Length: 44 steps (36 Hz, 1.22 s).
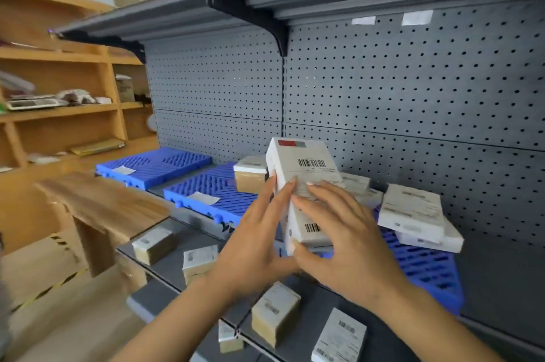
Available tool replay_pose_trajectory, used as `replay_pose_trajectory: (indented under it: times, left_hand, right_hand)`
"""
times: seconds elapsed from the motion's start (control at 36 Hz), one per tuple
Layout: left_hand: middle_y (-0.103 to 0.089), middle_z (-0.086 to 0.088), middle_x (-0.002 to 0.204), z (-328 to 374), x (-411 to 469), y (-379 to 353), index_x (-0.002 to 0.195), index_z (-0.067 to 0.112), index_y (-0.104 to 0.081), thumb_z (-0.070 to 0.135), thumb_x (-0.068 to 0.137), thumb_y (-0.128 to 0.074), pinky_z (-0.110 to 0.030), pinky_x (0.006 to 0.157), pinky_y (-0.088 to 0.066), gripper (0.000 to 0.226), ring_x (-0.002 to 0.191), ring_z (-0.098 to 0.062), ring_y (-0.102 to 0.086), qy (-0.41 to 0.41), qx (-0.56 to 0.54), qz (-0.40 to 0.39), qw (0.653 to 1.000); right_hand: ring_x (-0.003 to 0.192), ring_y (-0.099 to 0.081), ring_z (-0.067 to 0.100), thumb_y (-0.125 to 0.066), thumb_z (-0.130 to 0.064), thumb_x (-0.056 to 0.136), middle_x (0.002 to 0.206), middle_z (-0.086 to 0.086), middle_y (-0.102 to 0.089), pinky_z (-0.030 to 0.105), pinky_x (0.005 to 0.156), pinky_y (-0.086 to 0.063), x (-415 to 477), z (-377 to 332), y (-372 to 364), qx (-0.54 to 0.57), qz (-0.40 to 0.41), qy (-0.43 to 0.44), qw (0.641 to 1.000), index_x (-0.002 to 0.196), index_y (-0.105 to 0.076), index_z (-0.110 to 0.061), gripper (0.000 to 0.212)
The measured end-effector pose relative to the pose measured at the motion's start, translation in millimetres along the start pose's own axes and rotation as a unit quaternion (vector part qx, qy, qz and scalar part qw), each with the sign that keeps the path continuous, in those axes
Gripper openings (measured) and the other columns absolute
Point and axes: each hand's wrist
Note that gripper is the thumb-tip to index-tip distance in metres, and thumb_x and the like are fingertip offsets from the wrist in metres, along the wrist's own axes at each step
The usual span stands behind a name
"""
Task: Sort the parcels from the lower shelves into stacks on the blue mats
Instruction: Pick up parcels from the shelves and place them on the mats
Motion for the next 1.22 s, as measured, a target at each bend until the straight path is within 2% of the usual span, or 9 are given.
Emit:
replay_pose_trajectory:
  times: [0.17, 0.25, 0.36, 0.47, 0.58, 0.81, 0.94, 1.08, 1.22]
  left_hand:
    - [-0.011, -0.006, 0.16, -53.2, -44.8, 62.7, 0.149, 0.019, -0.018, 0.052, 0.072, -0.076, -0.018, 0.116, -0.012, 0.102, 0.148, -0.011, -0.003, 0.013, 0.033, 0.028, 0.999]
    - [-0.014, -0.003, 0.159, -74.9, -64.7, 91.5, 0.147, 0.023, -0.018, 0.049, 0.071, -0.076, -0.015, 0.115, -0.013, 0.099, 0.147, -0.009, -0.005, 0.026, 0.044, 0.042, 0.998]
    - [-0.015, 0.001, 0.158, -97.5, -85.3, 122.3, 0.146, 0.022, -0.02, 0.052, 0.074, -0.071, -0.016, 0.114, -0.016, 0.093, 0.147, -0.008, -0.008, 0.034, 0.065, 0.062, 0.995]
    - [-0.015, -0.003, 0.159, -121.1, -99.9, 144.7, 0.145, 0.019, -0.022, 0.057, 0.073, -0.071, -0.037, 0.113, -0.032, 0.095, 0.146, -0.015, -0.016, 0.063, 0.061, 0.079, 0.993]
    - [-0.014, -0.003, 0.159, -149.8, -109.5, 160.9, 0.145, 0.018, -0.022, 0.053, 0.072, -0.076, -0.051, 0.104, -0.042, 0.098, 0.145, -0.023, -0.023, 0.087, 0.069, 0.085, 0.99]
    - [-0.02, -0.001, 0.158, -218.6, -113.6, 185.8, 0.147, 0.02, -0.023, 0.065, 0.075, -0.066, -0.042, 0.109, -0.037, 0.095, 0.142, -0.011, -0.025, 0.104, 0.146, 0.083, 0.98]
    - [-0.028, -0.004, 0.155, -271.5, -100.4, 195.9, 0.145, 0.014, -0.031, 0.063, 0.079, -0.065, -0.044, 0.109, -0.036, 0.09, 0.145, -0.015, -0.023, 0.089, 0.16, 0.074, 0.98]
    - [-0.029, -0.005, 0.155, -327.6, -76.4, 204.6, 0.146, 0.014, -0.032, 0.059, 0.077, -0.071, -0.047, 0.105, -0.04, 0.091, 0.143, -0.017, -0.028, 0.099, 0.155, 0.049, 0.982]
    - [-0.029, -0.006, 0.155, -377.3, -56.2, 208.3, 0.146, 0.011, -0.032, 0.055, 0.078, -0.072, -0.047, 0.107, -0.038, 0.09, 0.144, -0.018, -0.025, 0.104, 0.138, 0.044, 0.984]
  right_hand:
    - [0.14, -0.029, 0.015, -0.054, -0.053, 0.08, 0.144, -0.002, -0.043, 0.044, 0.107, -0.036, 21.8, -52.9, -60.5, 0.044, -0.018, 0.037, 0.998, 0.131, -0.056, -0.026, 0.058]
    - [0.144, -0.019, 0.012, -0.056, -0.053, 0.081, 0.149, -0.009, -0.033, 0.038, 0.107, -0.029, 31.0, -71.7, -86.3, 0.081, -0.024, 0.044, 0.995, 0.132, -0.053, -0.028, 0.056]
    - [0.145, -0.018, 0.015, -0.059, -0.052, 0.078, 0.155, -0.014, -0.023, 0.043, 0.108, -0.031, 44.5, -91.2, -116.4, 0.13, -0.024, 0.049, 0.99, 0.134, -0.043, -0.039, 0.059]
    - [0.143, -0.023, 0.01, -0.063, -0.051, 0.073, 0.156, -0.017, -0.018, 0.037, 0.108, -0.036, 61.7, -104.8, -142.2, 0.182, -0.043, 0.036, 0.982, 0.134, -0.043, -0.042, 0.065]
    - [0.139, -0.028, 0.001, -0.071, -0.032, 0.074, 0.155, -0.019, -0.021, 0.016, 0.107, -0.033, 80.4, -107.8, -173.2, 0.22, -0.075, 0.058, 0.971, 0.134, -0.047, -0.04, 0.065]
    - [0.14, -0.031, 0.011, -0.069, -0.028, 0.078, 0.148, -0.01, -0.035, 0.029, 0.109, -0.034, 123.8, -109.9, -249.1, 0.232, -0.075, 0.114, 0.963, 0.129, -0.052, -0.033, 0.053]
    - [0.14, -0.028, 0.007, -0.058, -0.041, 0.082, 0.146, -0.012, -0.036, 0.022, 0.109, -0.034, 156.0, -105.1, -294.9, 0.236, -0.06, 0.116, 0.963, 0.129, -0.052, -0.033, 0.048]
    - [0.138, -0.034, 0.012, -0.071, -0.029, 0.078, 0.145, -0.011, -0.038, 0.04, 0.105, -0.041, 190.9, -92.3, -337.7, 0.223, -0.05, 0.104, 0.968, 0.128, -0.051, -0.035, 0.054]
    - [0.137, -0.035, 0.012, -0.079, -0.018, 0.076, 0.145, -0.009, -0.039, 0.032, 0.105, -0.04, 223.4, -81.1, -377.0, 0.217, -0.052, 0.098, 0.97, 0.128, -0.052, -0.035, 0.06]
Point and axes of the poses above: each hand's wrist, its own x-axis towards the middle knuckle, its own y-axis out of the back of the hand, z = x × y
